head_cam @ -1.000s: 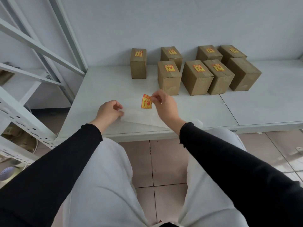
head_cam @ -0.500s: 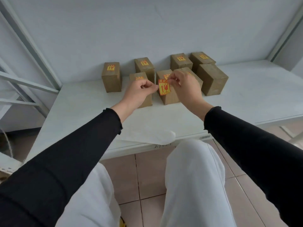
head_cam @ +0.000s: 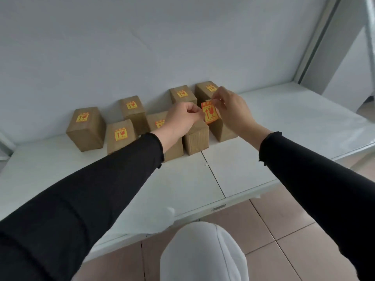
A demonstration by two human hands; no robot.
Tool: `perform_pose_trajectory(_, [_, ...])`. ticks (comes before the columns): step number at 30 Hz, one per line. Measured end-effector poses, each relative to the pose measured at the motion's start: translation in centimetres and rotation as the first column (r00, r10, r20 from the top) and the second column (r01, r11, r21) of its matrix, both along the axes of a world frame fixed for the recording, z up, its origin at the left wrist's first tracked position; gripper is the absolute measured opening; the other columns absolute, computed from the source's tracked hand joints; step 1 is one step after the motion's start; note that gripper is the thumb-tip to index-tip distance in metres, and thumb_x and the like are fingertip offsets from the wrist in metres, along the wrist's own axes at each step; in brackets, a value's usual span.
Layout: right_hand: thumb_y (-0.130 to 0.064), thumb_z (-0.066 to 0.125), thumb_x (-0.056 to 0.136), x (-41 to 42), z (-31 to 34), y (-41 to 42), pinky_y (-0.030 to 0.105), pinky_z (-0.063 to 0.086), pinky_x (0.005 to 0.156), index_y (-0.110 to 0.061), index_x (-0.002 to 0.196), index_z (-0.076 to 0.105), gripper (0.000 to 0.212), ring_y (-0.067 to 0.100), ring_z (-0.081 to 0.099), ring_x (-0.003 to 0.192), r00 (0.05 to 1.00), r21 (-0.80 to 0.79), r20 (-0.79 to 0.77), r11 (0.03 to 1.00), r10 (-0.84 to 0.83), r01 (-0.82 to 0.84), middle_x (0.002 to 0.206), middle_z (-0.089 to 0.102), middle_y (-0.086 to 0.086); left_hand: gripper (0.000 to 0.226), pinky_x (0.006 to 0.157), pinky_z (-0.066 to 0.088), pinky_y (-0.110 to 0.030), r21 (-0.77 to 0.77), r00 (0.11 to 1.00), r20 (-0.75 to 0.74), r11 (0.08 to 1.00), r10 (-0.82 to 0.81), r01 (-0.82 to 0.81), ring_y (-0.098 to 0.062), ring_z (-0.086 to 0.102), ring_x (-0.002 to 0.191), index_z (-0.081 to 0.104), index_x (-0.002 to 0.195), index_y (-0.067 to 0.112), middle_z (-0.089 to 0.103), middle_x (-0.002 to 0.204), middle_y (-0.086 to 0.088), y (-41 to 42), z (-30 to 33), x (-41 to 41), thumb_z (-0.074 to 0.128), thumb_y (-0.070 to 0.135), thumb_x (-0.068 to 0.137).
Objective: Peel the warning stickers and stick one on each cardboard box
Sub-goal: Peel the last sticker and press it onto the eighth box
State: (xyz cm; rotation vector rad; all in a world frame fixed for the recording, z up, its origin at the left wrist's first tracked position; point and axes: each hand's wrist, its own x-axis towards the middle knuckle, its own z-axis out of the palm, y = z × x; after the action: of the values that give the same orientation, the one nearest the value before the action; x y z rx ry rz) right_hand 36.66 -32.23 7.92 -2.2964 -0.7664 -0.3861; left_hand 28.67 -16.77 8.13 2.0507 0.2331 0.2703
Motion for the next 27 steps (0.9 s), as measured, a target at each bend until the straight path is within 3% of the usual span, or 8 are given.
perform_pose_trajectory(2, [-0.019,0.046,0.1,3.2,0.4,-0.7,0.037,0.045,0.067,-0.015,0.104,0.055,0.011,0.021,0.054,0.082,1.0,-0.042,-0.018,0.999,-0.003,0.002,0.099,0.065,0.002,0.009,0.082,0.054,-0.039,-0.03,1.0,-0.016,1.0,0.006,-0.007,-0.015,0.064,0.09,0.072,0.082,0.021,0.072,0.092,0.002,-0.9,0.3,3.2,0.074,0.028,0.087])
perform_pose_trajectory(6, [-0.017,0.046,0.1,8.6,0.6,-1.9,0.037,0.047,0.068,-0.018,0.101,0.057,0.01,0.022,0.057,0.086,0.997,-0.079,-0.063,0.996,-0.054,0.049,0.097,0.065,-0.001,0.011,0.065,0.046,-0.026,0.021,0.999,-0.036,1.0,0.014,-0.014,-0.012,0.062,0.085,0.073,0.088,0.016,0.071,0.094,0.002,-2.3,0.1,8.9,0.072,0.027,0.089])
perform_pose_trajectory(11, [-0.016,0.05,0.096,12.7,-1.6,-2.0,0.041,0.054,0.074,-0.023,0.093,0.058,0.01,0.022,0.063,0.087,0.981,-0.109,-0.175,0.991,-0.09,0.071,0.096,0.067,-0.002,0.015,0.071,0.051,-0.031,0.118,0.996,-0.079,0.993,0.029,-0.019,-0.018,0.064,0.081,0.071,0.084,0.012,0.071,0.089,-0.001,-2.7,-2.1,13.2,0.07,0.026,0.089])
perform_pose_trajectory(14, [-0.017,0.053,0.096,13.7,-3.2,-1.9,0.04,0.054,0.072,-0.023,0.092,0.058,0.009,0.024,0.065,0.086,0.974,-0.118,-0.209,0.991,-0.083,0.06,0.094,0.068,-0.001,0.016,0.07,0.05,-0.029,0.175,0.994,-0.102,0.985,0.024,-0.005,-0.017,0.063,0.078,0.067,0.074,0.021,0.068,0.082,0.004,-2.7,-3.4,14.2,0.069,0.024,0.089])
perform_pose_trajectory(17, [-0.017,0.052,0.096,14.1,-4.2,-1.7,0.039,0.054,0.069,-0.022,0.093,0.06,0.01,0.023,0.066,0.082,0.97,-0.113,-0.227,0.991,-0.093,0.068,0.091,0.067,-0.002,0.009,0.077,0.053,-0.031,0.197,0.994,-0.106,0.98,0.037,-0.015,-0.016,0.064,0.087,0.072,0.082,0.019,0.071,0.09,0.003,-2.4,-4.5,14.8,0.07,0.024,0.089])
perform_pose_trajectory(22, [-0.017,0.048,0.096,14.4,-4.9,-1.3,0.026,0.04,0.053,-0.023,0.095,0.059,0.012,0.02,0.059,0.081,0.976,-0.095,-0.195,0.992,-0.1,0.083,0.091,0.063,-0.003,0.01,0.073,0.05,-0.029,0.225,0.994,-0.089,0.973,0.066,-0.044,-0.014,0.064,0.088,0.073,0.081,0.02,0.072,0.09,0.005,-2.5,-5.3,15.4,0.072,0.027,0.087])
perform_pose_trajectory(27, [-0.016,0.051,0.095,14.5,-5.4,-1.3,0.023,0.035,0.053,-0.018,0.098,0.061,0.011,0.02,0.056,0.083,0.983,-0.079,-0.161,0.994,-0.087,0.075,0.091,0.062,-0.002,0.015,0.073,0.052,-0.03,0.282,0.995,-0.068,0.958,0.076,-0.054,-0.015,0.064,0.086,0.068,0.071,0.024,0.07,0.085,0.007,-2.6,-5.6,15.4,0.072,0.028,0.086])
